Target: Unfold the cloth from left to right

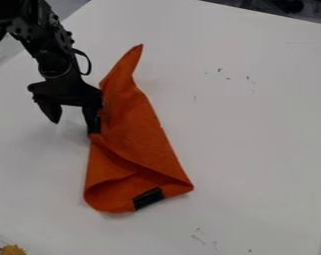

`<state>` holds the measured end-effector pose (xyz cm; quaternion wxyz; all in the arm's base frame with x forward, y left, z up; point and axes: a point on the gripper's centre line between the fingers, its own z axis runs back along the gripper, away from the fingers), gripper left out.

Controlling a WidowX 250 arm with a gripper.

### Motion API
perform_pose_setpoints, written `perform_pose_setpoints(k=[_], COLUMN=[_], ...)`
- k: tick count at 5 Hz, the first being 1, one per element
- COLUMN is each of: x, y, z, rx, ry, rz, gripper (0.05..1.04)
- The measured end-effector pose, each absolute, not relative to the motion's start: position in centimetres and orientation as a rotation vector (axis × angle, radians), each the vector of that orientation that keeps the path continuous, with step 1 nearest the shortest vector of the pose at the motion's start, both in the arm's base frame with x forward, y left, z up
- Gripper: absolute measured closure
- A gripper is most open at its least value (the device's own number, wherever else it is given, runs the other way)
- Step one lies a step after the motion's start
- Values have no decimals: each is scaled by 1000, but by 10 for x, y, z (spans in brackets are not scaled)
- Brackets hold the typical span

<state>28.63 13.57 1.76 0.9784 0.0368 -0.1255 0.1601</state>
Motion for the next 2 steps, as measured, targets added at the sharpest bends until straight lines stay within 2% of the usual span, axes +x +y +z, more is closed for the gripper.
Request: perform_pose_setpoints(k=[1,2], x=[287,292], y=[133,135], z=[20,43], rx=[99,154], ry=[-219,-219], rz=[304,287], gripper=[82,82])
